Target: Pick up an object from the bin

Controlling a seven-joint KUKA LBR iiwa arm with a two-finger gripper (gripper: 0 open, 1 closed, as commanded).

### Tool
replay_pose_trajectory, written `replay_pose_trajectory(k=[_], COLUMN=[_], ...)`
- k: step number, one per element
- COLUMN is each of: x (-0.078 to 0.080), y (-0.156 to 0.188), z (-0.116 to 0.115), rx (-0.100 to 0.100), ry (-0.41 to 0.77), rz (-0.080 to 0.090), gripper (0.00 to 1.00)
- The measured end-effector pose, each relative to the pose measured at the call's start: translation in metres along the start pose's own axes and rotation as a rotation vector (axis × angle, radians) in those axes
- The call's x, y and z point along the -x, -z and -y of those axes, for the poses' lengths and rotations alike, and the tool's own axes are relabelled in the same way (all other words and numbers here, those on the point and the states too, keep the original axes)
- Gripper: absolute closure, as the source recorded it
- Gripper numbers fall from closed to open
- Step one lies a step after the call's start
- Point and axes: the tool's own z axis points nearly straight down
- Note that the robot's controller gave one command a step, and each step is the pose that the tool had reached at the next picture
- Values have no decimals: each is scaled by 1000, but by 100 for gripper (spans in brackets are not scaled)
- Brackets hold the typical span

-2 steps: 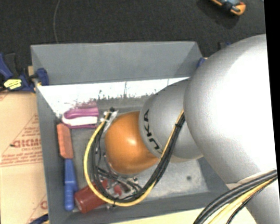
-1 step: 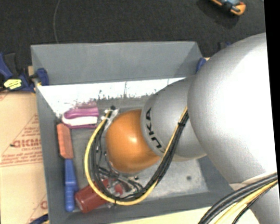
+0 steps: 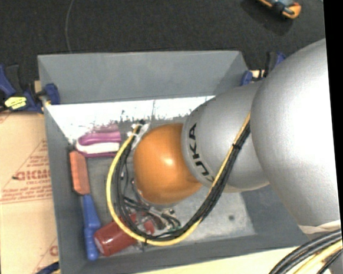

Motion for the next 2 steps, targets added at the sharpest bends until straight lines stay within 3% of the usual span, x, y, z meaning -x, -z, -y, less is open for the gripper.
replay_pose_trajectory(k=[1, 2], x=[2, 0], y=[25, 40], z=[0, 1], rx=[0, -1], ry=[-3, -5], rz=[7, -2], gripper=[100, 100])
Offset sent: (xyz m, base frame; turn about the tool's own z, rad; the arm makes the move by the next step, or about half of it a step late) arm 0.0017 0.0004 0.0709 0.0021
